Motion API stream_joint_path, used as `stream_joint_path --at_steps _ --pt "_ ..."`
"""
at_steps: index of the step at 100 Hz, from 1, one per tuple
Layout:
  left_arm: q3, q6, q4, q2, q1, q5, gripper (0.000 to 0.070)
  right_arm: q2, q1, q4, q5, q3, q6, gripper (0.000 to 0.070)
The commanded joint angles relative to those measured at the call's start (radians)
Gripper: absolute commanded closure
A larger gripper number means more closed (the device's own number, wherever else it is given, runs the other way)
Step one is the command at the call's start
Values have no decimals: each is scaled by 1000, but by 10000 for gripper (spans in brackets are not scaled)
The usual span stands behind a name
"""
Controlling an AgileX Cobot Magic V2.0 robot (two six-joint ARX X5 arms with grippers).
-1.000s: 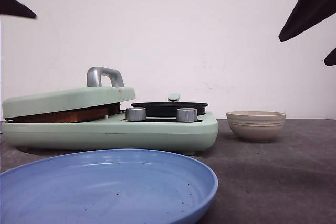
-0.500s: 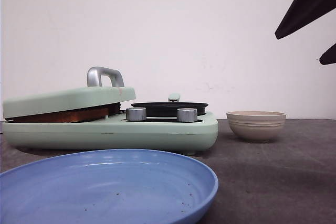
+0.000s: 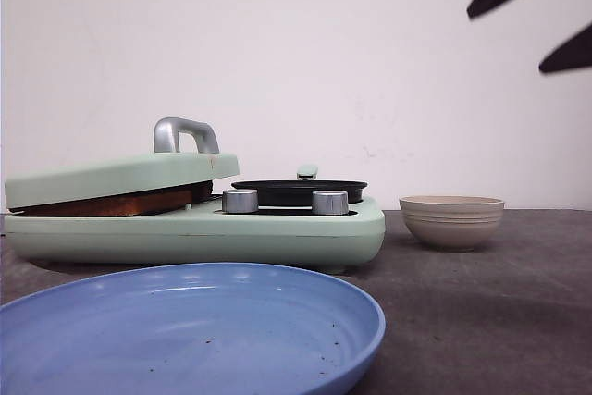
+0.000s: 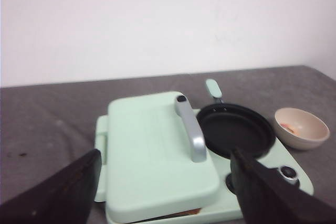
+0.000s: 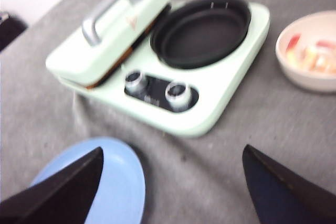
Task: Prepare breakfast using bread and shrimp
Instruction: 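Move the right gripper over the shrimp bowl and grip its rim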
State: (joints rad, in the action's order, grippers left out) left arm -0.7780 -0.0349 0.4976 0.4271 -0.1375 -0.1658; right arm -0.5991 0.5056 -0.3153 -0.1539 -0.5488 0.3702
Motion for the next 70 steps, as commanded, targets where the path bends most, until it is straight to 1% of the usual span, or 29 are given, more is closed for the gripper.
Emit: stream_joint_path --at_steps 1,8,18,36,54,70 --pt "21 15 4 -8 1 7 267 -35 -19 -26 4 -46 1 181" --pt "60 5 5 -34 1 9 268 -89 -53 -74 4 -92 -1 181" --pt "126 -40 -3 -77 1 11 268 -187 -106 -133 3 -164 -17 181" --pt "220 -107 -3 -161 1 16 268 -380 -188 -182 -4 -306 -78 181" --pt "273 -133 5 -241 1 32 267 -586 -266 -209 -7 -455 -147 181" --pt "273 -138 3 -266 1 51 267 -779 -326 -250 -8 -590 -170 181"
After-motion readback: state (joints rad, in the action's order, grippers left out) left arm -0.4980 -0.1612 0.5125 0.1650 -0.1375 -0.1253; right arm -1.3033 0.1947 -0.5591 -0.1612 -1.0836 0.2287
